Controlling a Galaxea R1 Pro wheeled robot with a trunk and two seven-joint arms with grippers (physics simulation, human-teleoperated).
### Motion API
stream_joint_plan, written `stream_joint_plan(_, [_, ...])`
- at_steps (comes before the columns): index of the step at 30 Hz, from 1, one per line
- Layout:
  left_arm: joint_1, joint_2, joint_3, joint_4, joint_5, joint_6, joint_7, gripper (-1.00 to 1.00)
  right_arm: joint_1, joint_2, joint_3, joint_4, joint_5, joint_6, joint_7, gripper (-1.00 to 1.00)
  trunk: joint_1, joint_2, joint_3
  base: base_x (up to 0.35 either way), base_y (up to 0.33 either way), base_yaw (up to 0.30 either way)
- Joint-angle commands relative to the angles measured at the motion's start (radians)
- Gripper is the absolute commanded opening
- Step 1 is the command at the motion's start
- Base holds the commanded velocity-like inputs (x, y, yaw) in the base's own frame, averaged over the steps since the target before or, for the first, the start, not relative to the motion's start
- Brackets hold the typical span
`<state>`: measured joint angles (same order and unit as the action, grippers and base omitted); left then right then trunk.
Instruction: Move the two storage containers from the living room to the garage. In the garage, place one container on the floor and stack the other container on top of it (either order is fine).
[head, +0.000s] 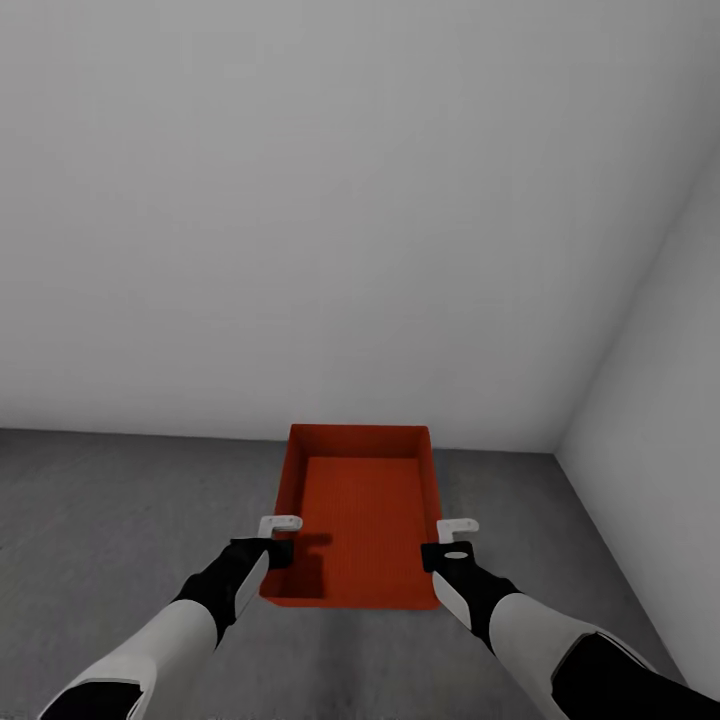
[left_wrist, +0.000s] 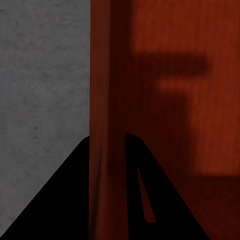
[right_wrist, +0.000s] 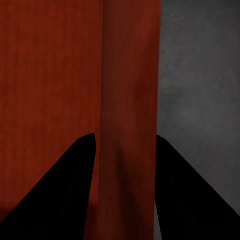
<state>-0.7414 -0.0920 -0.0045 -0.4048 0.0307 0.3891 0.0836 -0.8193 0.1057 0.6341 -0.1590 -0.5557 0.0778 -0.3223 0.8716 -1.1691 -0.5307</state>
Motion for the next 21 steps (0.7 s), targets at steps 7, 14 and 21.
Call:
stream_joint_plan(7, [0.001, -0.012, 0.003, 0.001, 0.009, 0.005, 0.008, -1.0, -0.001, 0.001, -0.022, -0.002, 0.028, -0.015, -0.035, -1.0, 0.027, -0.05, -0.034, 0.0, 0.0, 0.0])
stream_joint_plan(14, [0.001, -0.012, 0.003, 0.003, 0.009, 0.005, 0.008, -1.0, -0.001, 0.0, -0.022, -0.002, 0.027, -0.017, -0.035, -1.0, 0.054, -0.099, -0.068, 0.0, 0.0, 0.0])
stream_joint_plan(21, [0.001, -0.012, 0.003, 0.003, 0.009, 0.005, 0.007, -1.0, -0.001, 0.0, -0.022, -0.002, 0.026, -0.018, -0.035, -1.0, 0.081, -0.148, -0.101, 0.0, 0.0, 0.0])
